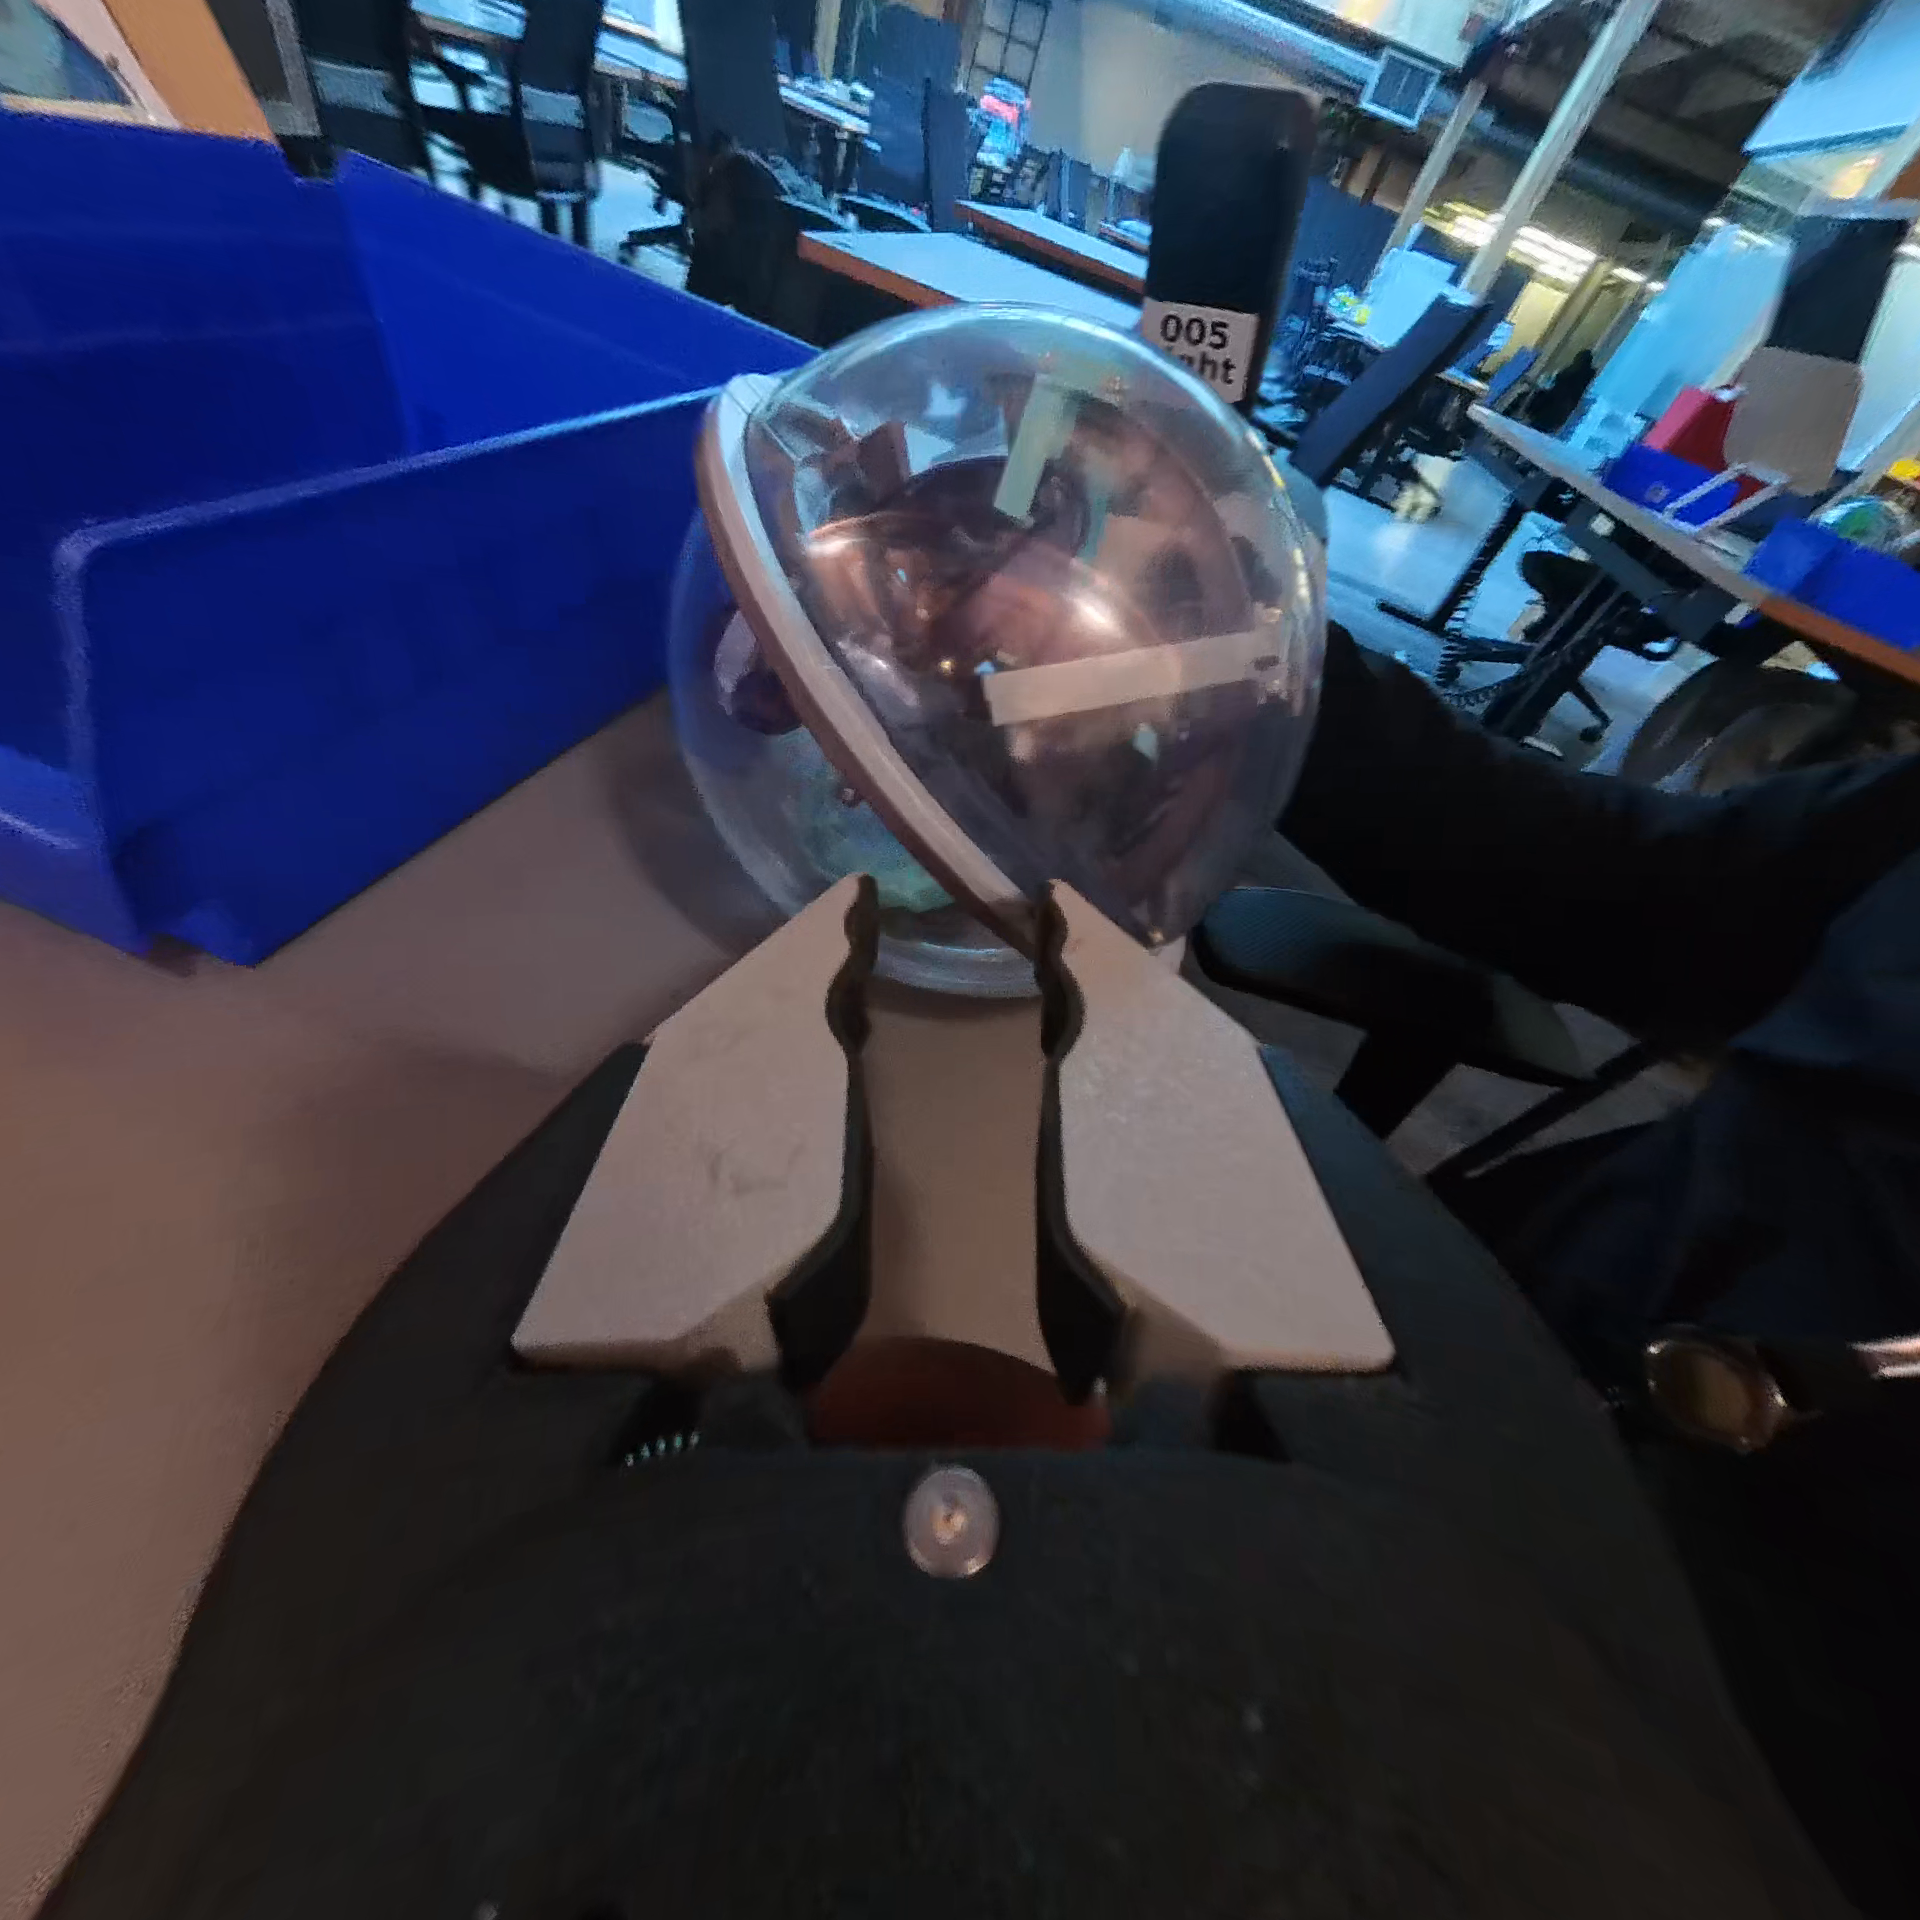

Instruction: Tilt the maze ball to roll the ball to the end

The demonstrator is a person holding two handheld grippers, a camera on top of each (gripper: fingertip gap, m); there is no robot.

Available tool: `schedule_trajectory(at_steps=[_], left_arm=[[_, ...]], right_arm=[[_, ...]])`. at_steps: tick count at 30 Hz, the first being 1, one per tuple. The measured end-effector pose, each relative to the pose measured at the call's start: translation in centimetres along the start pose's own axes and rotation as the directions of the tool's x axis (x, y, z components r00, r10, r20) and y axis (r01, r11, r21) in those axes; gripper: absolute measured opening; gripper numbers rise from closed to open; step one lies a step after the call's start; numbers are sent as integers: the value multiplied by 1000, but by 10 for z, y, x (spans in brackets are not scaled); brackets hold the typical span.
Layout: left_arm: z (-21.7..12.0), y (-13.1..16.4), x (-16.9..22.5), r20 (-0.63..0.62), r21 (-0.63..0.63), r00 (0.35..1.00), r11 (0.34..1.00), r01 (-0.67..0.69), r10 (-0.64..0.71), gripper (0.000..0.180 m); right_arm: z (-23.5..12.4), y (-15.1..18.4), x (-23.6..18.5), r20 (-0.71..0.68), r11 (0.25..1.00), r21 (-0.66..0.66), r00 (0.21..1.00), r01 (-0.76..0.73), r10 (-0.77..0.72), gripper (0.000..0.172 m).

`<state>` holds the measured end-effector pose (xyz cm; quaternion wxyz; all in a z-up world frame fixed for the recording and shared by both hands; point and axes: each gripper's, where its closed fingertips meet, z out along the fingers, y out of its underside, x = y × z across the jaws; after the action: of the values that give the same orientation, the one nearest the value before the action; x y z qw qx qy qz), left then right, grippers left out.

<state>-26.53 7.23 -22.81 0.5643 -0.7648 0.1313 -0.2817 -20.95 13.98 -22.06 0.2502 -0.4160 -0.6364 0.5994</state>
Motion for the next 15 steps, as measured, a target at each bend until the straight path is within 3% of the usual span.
schedule_trajectory(at_steps=[3, 9, 12, 15], left_arm=[[2, -2, -7, -18, 8, 1000, 1000, 23, -23, 25], [2, 12, -15, -43, -129, 999, 991, 24, -30, 58], [7, 5, -9, -101, -74, 995, 997, 14, -21, 42], [13, 0, -7, -130, -52, 992, 999, -14, 7, 73]], right_arm=[[-1, -1, 6, -17, 1000, 4, 1000, -9, 10, 142], [0, -1, 7, -3, 1000, 3, 1000, -27, 27, 141], [-1, 0, 9, -6, 999, 2, 999, -39, 39, 141], [0, 3, 9, 8, 998, -25, 998, -64, 64, 142]])
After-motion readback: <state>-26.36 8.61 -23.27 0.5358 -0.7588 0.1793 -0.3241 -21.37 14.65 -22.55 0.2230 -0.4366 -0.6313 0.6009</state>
